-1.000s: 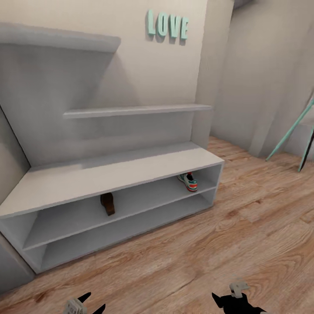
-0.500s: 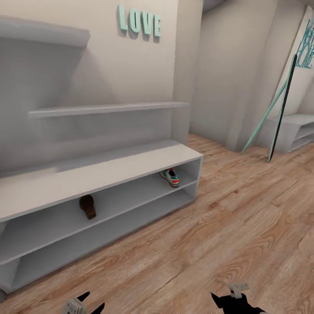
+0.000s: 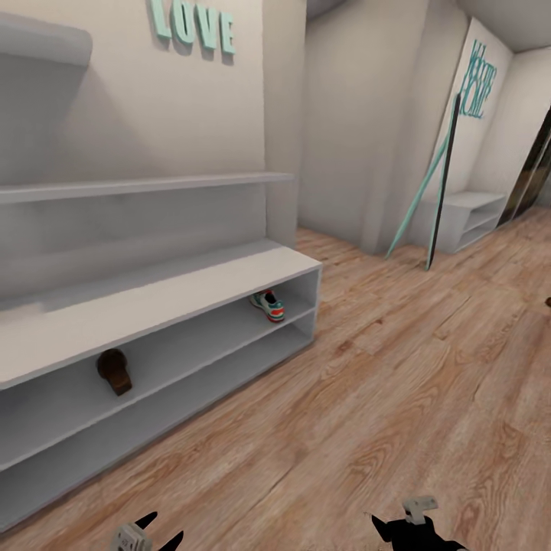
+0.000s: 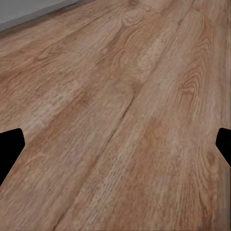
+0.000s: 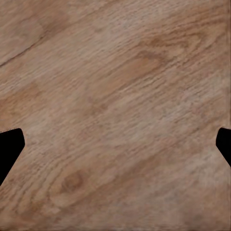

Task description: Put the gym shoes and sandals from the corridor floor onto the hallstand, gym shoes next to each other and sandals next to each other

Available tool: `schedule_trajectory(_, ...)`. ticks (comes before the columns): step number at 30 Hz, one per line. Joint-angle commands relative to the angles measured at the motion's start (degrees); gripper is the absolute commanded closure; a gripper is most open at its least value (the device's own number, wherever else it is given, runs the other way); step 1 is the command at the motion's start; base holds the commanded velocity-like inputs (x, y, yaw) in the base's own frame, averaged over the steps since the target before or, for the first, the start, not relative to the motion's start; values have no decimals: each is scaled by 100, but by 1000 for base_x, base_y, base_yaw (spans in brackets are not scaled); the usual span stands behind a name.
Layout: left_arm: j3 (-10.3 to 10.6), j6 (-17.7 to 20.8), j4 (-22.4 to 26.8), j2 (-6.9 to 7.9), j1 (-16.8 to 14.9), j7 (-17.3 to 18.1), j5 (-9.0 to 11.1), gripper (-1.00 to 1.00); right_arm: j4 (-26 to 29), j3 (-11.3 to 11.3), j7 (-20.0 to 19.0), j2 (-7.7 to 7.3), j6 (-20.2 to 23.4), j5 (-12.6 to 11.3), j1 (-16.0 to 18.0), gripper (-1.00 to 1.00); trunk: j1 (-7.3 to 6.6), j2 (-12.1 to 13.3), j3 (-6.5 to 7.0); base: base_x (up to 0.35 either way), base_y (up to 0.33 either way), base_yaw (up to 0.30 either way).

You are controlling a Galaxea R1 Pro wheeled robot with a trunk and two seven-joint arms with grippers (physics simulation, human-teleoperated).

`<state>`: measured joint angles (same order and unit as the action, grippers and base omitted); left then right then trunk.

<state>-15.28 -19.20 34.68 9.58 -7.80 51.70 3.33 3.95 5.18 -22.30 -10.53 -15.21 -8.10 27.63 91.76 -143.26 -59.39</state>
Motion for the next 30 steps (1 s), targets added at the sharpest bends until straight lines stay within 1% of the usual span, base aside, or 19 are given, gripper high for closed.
schedule_trajectory(1,-11,-12,-5,0,-2,31,18,-100,-9,47,-20,-2,-17,-60,4,-100,-1,-2,-5,0,0,-286)
schedule_trajectory(30,-17,-5,-5,-1,-2,25,18,-100,-8,44,-20,-2,-17,-60,-11,-100,-1,-2,-5,0,0,-287)
